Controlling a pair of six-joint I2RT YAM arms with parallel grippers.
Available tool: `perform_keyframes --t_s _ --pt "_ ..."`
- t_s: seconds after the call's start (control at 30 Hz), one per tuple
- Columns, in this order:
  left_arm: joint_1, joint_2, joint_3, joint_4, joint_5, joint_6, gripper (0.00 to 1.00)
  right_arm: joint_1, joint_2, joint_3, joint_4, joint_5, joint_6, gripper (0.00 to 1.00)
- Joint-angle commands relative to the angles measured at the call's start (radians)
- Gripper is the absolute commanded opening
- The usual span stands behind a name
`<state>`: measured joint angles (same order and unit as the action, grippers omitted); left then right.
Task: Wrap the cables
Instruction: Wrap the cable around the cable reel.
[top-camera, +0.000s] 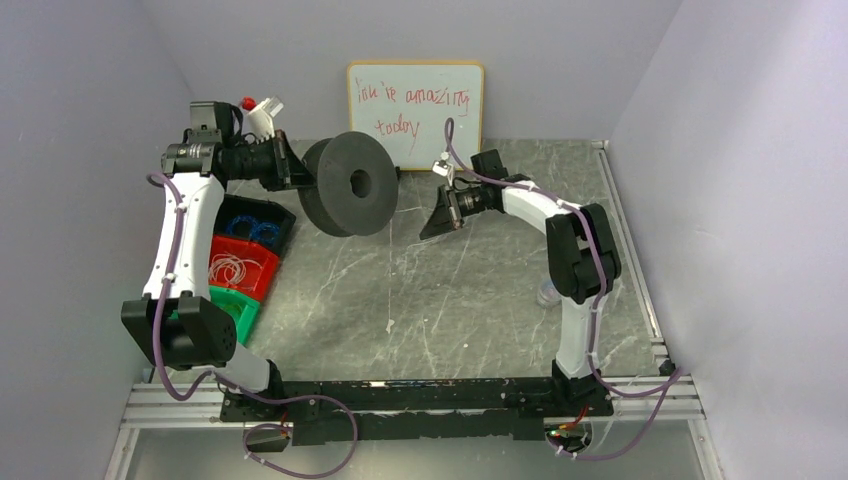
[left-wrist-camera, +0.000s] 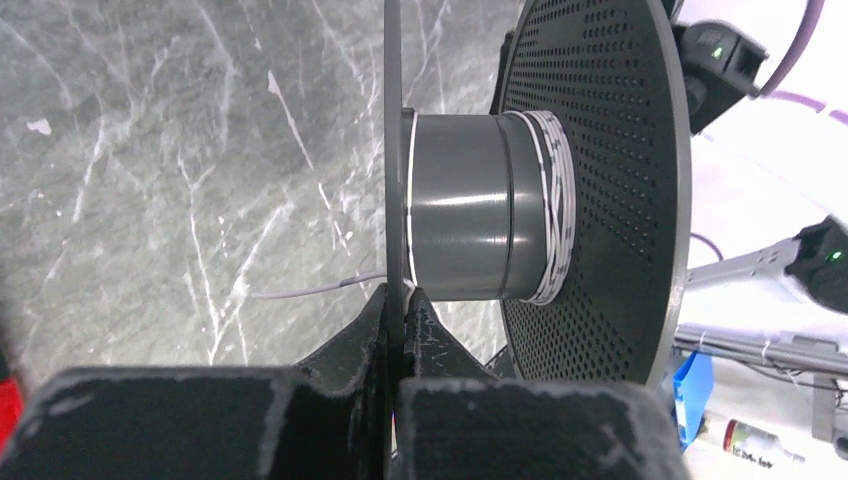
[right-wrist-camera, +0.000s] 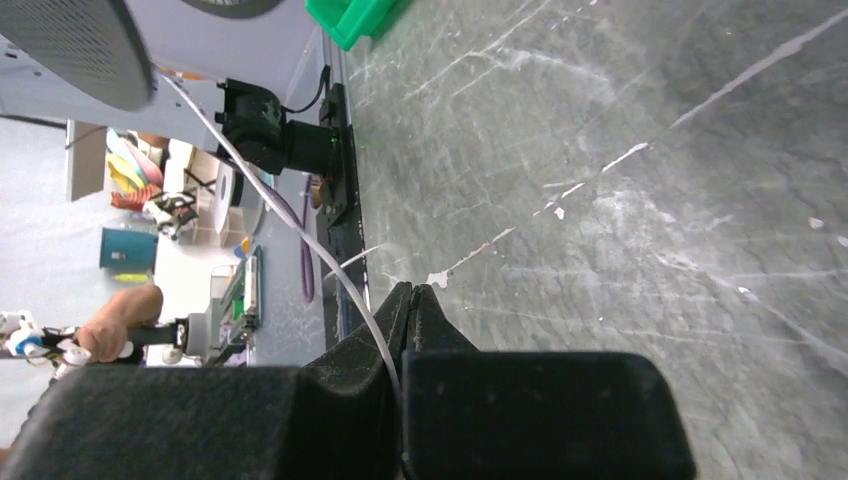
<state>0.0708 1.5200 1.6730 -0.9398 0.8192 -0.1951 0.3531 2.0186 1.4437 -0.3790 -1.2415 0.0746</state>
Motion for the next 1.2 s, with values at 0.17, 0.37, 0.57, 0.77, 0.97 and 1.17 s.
perform_keyframes --t_s 0.17,0.37,0.57,0.77,0.97,1.17 --pt "-0.062 -0.058 0.046 -0.173 -0.056 0.306 0.02 -0.072 -0.036 0.03 0.015 -0.058 0.016 0.0" --pt "-0.206 -0.087 -0.007 -0.145 -0.246 0.358 0.02 -0.08 -0.075 0.036 0.014 -0.1 0.029 0.0" --pt "-0.361 -0.088 -0.054 -0.091 -0.499 0.393 0.02 -0.079 -0.12 0.05 0.015 -0.143 0.054 0.0" --pt "-0.465 -0.063 -0.093 -0.02 -0.8 0.375 0.02 -0.077 -0.181 0.05 0.037 -0.166 0.085 0.0" --pt "-0.54 -0.005 -0.123 0.031 -1.01 0.327 0.02 -0.044 -0.226 0.035 0.092 -0.172 0.135 0.0" --pt "-0.606 0.043 -0.139 0.061 -1.089 0.302 0.02 0.025 -0.217 0.09 0.001 -0.13 0.059 0.0"
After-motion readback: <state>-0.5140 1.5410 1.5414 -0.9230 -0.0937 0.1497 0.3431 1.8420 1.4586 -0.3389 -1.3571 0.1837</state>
